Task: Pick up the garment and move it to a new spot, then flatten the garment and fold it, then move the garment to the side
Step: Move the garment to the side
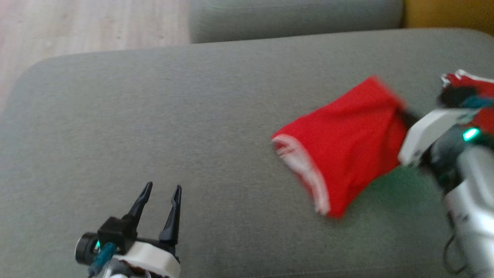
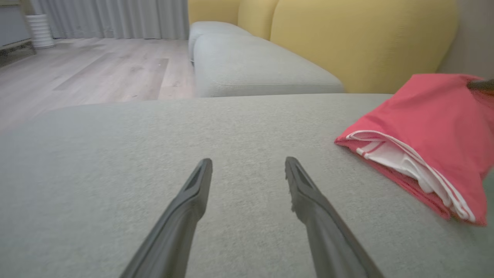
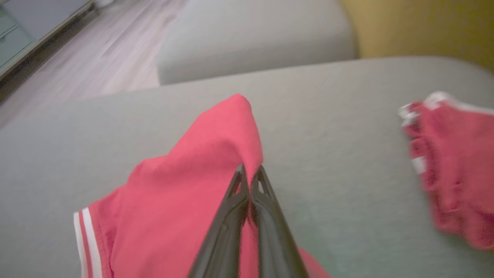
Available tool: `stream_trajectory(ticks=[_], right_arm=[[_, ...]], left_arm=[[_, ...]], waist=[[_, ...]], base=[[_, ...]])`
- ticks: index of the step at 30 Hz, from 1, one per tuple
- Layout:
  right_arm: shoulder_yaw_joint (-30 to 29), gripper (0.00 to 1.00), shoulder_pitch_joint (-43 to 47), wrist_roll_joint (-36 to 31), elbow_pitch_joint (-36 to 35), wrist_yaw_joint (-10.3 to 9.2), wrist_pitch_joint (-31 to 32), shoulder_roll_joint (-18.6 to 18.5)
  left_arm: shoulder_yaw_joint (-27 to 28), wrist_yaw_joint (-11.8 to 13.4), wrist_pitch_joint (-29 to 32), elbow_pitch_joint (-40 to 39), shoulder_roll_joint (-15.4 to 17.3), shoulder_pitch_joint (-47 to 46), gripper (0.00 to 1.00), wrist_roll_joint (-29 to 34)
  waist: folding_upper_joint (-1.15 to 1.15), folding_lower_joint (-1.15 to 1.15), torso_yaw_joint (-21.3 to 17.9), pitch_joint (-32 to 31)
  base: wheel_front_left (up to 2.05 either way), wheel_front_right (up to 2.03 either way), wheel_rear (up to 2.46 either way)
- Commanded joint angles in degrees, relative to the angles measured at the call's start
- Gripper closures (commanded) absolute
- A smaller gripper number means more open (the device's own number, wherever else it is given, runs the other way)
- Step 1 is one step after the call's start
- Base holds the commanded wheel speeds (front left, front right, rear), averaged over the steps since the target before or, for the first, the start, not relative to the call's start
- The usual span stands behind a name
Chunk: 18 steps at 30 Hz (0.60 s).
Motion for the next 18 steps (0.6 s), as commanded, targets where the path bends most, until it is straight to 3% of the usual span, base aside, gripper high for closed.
stream_trajectory(ticks=[1,8,18], right_arm=[[-1.01,1.0,-5.0,-1.06,-0.79,-0.04,-2.22,-2.22],[-9.3,1.0,-13.86,-5.9,5.37,-0.04,-9.61,-7.77],[-23.73,1.0,-20.21,-13.99,14.3,-0.04,-17.07,-10.74]], left_arm=[[2.04,-0.01,-0.7,-2.36,-0.19,-3.59,0.0,0.39],[1.24,-0.74,-0.7,-3.06,-0.05,-6.13,0.0,1.62],[-0.01,-1.35,-0.7,-3.79,0.74,-8.16,0.0,2.37]], waist=[[0.0,0.0,-3.14,2.2],[0.0,0.0,-5.9,6.87],[0.0,0.0,-5.92,10.29]], base=[[0.0,0.0,0.0],[0.0,0.0,0.0],[0.0,0.0,0.0]])
